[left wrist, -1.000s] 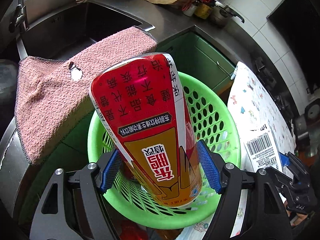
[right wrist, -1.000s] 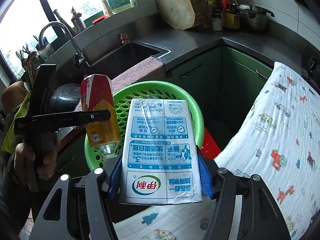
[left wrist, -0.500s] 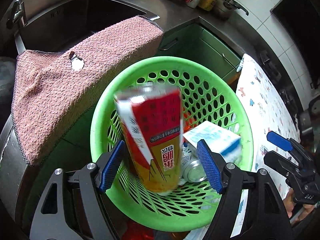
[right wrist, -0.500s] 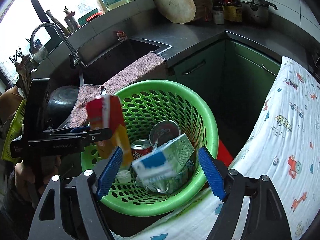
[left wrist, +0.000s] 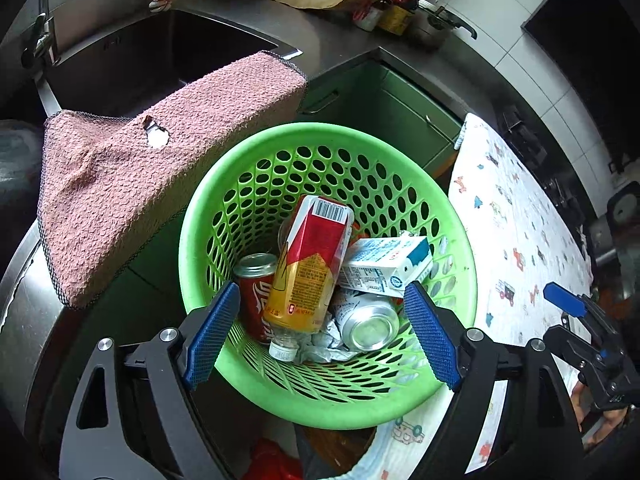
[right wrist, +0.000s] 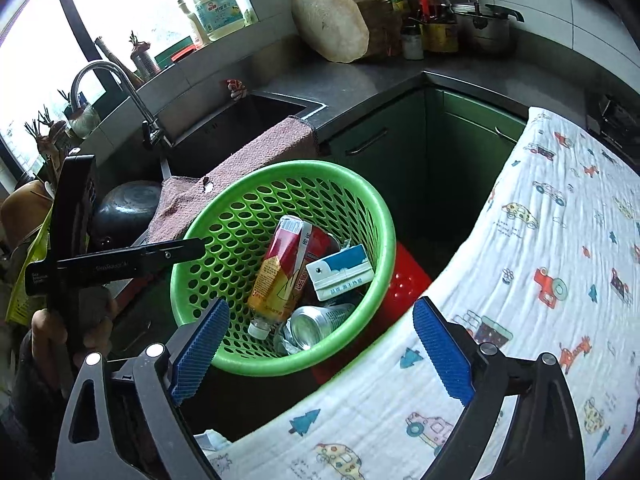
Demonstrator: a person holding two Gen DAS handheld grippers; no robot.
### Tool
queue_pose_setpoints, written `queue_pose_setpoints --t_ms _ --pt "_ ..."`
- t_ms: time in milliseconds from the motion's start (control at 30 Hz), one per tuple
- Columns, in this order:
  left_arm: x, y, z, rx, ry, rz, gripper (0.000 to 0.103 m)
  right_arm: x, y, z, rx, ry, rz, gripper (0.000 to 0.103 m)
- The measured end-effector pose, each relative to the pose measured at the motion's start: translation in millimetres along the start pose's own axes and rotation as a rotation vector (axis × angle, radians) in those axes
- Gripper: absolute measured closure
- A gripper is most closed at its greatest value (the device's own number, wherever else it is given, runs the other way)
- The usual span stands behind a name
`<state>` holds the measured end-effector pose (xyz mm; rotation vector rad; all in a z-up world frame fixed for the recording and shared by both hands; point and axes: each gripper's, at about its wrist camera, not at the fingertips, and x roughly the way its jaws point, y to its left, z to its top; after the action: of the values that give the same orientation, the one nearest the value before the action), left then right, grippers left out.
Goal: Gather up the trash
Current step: 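Drop the bottle into the green basket with the left tool while the right tool drops the milk carton, then grasp the black-and-white box with the left tool while the right tool grasps the white plastic lid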
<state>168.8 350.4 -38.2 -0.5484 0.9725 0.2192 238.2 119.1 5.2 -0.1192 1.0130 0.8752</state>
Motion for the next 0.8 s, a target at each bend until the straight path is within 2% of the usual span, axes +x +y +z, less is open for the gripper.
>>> queue_pose_setpoints --t_ms 400,667,800 --pt "-8.3 -43.9 -26.6 0.090 -0.015 -0.013 0.017 -50.1 -42.5 -51.0 0.061 -0.029 -0.068 0.012" --pt "-3.8 -95.8 -53.4 0.190 -0.012 -0.026 0.017 -88.1 -86.4 -92.2 0.123 -0.043 -0.154 0.012" --pt "-0.2 -127.1 -67.2 0.249 -0.007 -0.041 0.015 -109.4 -107.8 -115.0 0.130 -0.047 -0.234 0.012"
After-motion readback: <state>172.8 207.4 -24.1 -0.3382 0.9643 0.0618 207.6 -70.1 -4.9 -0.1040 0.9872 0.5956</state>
